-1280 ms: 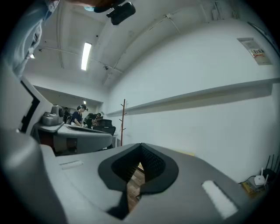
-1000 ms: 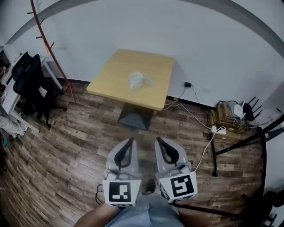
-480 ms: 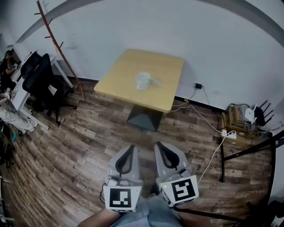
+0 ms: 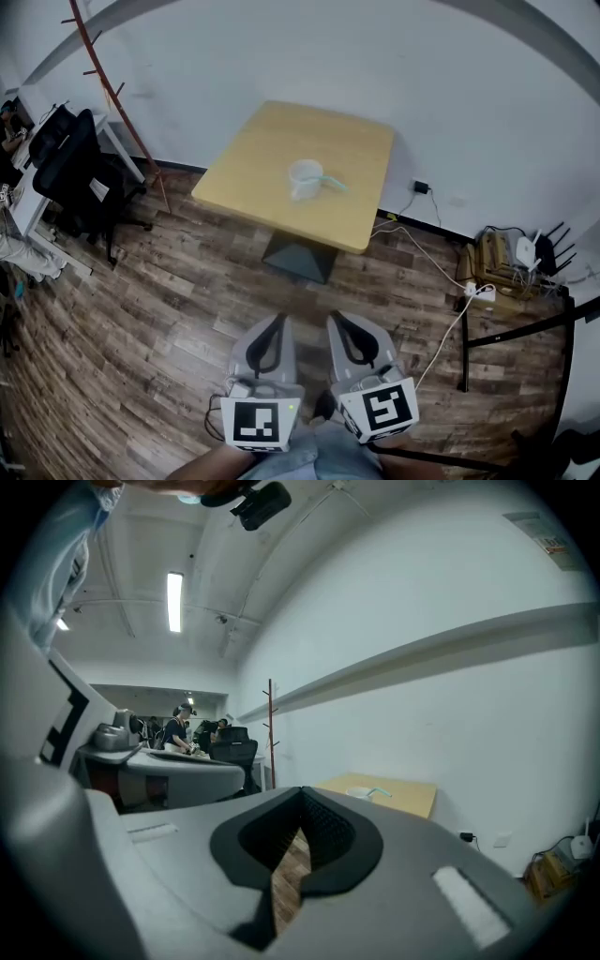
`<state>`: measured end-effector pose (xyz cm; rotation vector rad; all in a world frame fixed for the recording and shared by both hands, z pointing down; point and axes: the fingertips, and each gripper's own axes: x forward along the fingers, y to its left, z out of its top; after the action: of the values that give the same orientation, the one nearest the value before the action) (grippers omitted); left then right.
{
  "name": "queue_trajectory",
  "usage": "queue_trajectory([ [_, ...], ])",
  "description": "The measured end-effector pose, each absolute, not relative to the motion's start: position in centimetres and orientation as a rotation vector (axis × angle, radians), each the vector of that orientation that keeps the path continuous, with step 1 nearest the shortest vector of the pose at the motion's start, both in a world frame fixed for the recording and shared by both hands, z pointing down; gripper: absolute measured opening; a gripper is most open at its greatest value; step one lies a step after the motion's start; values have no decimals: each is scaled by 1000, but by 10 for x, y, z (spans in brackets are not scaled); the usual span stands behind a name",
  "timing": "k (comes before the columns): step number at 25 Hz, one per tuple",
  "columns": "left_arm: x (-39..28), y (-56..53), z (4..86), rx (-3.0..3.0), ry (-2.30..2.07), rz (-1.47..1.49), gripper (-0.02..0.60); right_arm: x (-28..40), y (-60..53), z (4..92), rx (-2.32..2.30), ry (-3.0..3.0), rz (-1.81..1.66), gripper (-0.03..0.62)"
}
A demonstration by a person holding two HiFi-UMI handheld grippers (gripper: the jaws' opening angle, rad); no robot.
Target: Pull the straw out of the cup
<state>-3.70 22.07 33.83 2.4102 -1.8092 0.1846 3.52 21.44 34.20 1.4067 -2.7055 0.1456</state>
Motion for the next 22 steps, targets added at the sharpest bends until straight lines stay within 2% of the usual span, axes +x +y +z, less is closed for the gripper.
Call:
queue_trajectory([
  [11, -82, 115, 319, 2502, -1707, 74, 20, -13, 119, 331, 1492, -2601, 76, 8],
  [22, -109, 68, 304, 2572, -1629, -16, 20, -38, 76, 315, 1588, -2526, -43, 6],
])
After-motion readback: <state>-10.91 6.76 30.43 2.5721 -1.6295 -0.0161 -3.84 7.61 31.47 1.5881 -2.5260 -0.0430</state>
